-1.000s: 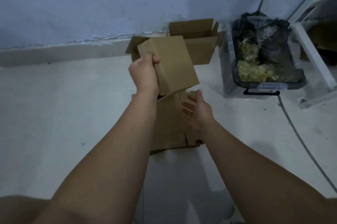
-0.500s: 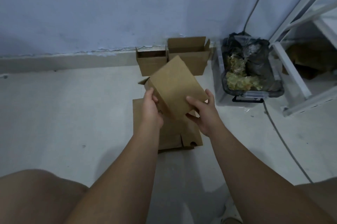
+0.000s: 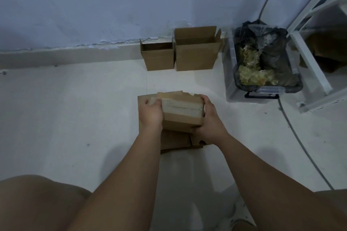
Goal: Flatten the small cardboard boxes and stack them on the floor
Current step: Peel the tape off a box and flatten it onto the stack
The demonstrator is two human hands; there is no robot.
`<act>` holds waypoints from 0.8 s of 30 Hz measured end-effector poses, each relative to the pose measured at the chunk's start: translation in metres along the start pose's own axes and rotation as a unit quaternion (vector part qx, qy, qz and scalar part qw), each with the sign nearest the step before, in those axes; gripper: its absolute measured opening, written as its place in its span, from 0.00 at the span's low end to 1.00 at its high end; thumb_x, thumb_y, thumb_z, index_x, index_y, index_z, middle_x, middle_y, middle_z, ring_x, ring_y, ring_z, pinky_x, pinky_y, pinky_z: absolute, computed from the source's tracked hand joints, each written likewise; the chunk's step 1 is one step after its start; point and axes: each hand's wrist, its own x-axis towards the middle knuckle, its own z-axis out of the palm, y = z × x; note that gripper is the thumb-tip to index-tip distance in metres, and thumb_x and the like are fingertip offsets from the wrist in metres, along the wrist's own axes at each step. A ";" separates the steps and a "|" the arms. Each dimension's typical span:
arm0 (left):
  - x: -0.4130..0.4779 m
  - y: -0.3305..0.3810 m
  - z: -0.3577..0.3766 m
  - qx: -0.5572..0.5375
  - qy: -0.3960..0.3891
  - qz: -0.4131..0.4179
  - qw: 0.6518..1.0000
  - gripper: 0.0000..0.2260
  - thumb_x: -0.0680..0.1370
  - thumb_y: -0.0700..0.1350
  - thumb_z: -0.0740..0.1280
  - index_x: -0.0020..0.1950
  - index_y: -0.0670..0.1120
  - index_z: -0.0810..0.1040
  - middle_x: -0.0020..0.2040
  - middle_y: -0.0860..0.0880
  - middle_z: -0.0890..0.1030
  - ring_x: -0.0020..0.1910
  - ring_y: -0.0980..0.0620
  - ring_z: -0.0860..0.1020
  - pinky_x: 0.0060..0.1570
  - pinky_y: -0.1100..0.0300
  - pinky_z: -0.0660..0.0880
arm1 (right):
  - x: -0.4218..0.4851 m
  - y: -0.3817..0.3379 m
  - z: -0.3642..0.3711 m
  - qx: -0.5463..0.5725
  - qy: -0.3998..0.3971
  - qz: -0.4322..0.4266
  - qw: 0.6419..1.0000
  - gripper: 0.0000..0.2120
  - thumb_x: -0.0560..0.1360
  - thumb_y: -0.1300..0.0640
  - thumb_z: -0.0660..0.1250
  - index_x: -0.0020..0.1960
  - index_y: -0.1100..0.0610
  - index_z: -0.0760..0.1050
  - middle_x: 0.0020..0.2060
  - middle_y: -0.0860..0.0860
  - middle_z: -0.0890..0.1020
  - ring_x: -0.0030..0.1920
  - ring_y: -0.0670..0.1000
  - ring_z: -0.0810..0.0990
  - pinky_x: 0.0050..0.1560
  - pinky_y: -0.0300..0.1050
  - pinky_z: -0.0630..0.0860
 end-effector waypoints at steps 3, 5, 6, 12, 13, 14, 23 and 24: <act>0.007 -0.011 -0.001 -0.046 -0.018 -0.042 0.998 0.19 0.78 0.45 0.67 0.67 0.43 0.72 0.60 0.46 0.77 0.50 0.52 0.76 0.48 0.63 0.70 | 0.002 0.010 0.004 -0.047 0.002 -0.004 0.999 0.53 0.67 0.63 0.73 0.73 0.36 0.40 0.72 0.46 0.59 0.64 0.52 0.70 0.57 0.47 0.73; 0.009 -0.017 0.002 -0.047 -0.022 -0.044 0.998 0.16 0.77 0.44 0.67 0.65 0.43 0.73 0.55 0.48 0.79 0.44 0.55 0.76 0.41 0.66 0.71 | 0.005 0.014 0.006 -0.072 -0.006 0.009 0.997 0.51 0.69 0.65 0.70 0.75 0.38 0.38 0.75 0.46 0.56 0.66 0.53 0.69 0.57 0.46 0.72; 0.011 -0.020 0.003 -0.047 -0.023 -0.044 0.998 0.15 0.77 0.43 0.68 0.64 0.43 0.74 0.54 0.48 0.79 0.43 0.56 0.76 0.37 0.68 0.70 | 0.006 0.014 0.007 -0.094 -0.020 0.017 0.995 0.50 0.70 0.65 0.68 0.75 0.39 0.38 0.76 0.47 0.53 0.67 0.55 0.69 0.57 0.46 0.72; 0.012 -0.040 0.005 -0.016 -0.032 -0.045 0.998 0.16 0.77 0.43 0.68 0.64 0.42 0.75 0.48 0.53 0.78 0.39 0.60 0.74 0.27 0.74 0.70 | 0.000 0.010 0.027 -0.261 -0.017 0.049 0.964 0.40 0.74 0.59 0.65 0.77 0.39 0.46 0.76 0.52 0.35 0.76 0.59 0.46 0.74 0.56 0.58; 0.012 -0.043 0.004 -0.010 -0.030 -0.046 0.998 0.15 0.77 0.44 0.68 0.63 0.42 0.75 0.44 0.55 0.77 0.38 0.61 0.74 0.24 0.75 0.69 | -0.001 0.009 0.032 -0.308 -0.002 0.025 0.951 0.38 0.75 0.56 0.64 0.77 0.40 0.47 0.76 0.53 0.36 0.76 0.59 0.40 0.76 0.57 0.49; 0.012 -0.045 0.004 -0.001 -0.027 -0.048 0.998 0.13 0.78 0.44 0.67 0.61 0.42 0.76 0.41 0.56 0.76 0.37 0.61 0.74 0.23 0.75 0.68 | -0.003 0.009 0.036 -0.345 0.002 -0.005 0.938 0.35 0.76 0.54 0.62 0.77 0.41 0.47 0.77 0.53 0.37 0.76 0.58 0.37 0.75 0.57 0.42; 0.008 -0.062 -0.002 0.043 0.021 -0.068 0.997 0.08 0.77 0.47 0.68 0.49 0.42 0.79 0.40 0.50 0.77 0.39 0.54 0.74 0.31 0.67 0.66 | 0.002 0.004 0.052 -0.383 -0.077 -0.048 0.920 0.34 0.76 0.63 0.60 0.77 0.44 0.52 0.78 0.50 0.44 0.77 0.57 0.39 0.75 0.52 0.43; 0.008 -0.060 -0.002 0.043 0.028 -0.060 0.997 0.07 0.77 0.45 0.68 0.50 0.42 0.79 0.41 0.50 0.78 0.38 0.55 0.74 0.30 0.69 0.65 | 0.005 0.000 0.050 -0.373 -0.087 -0.034 0.923 0.35 0.75 0.64 0.59 0.76 0.42 0.52 0.78 0.49 0.44 0.77 0.57 0.39 0.75 0.53 0.46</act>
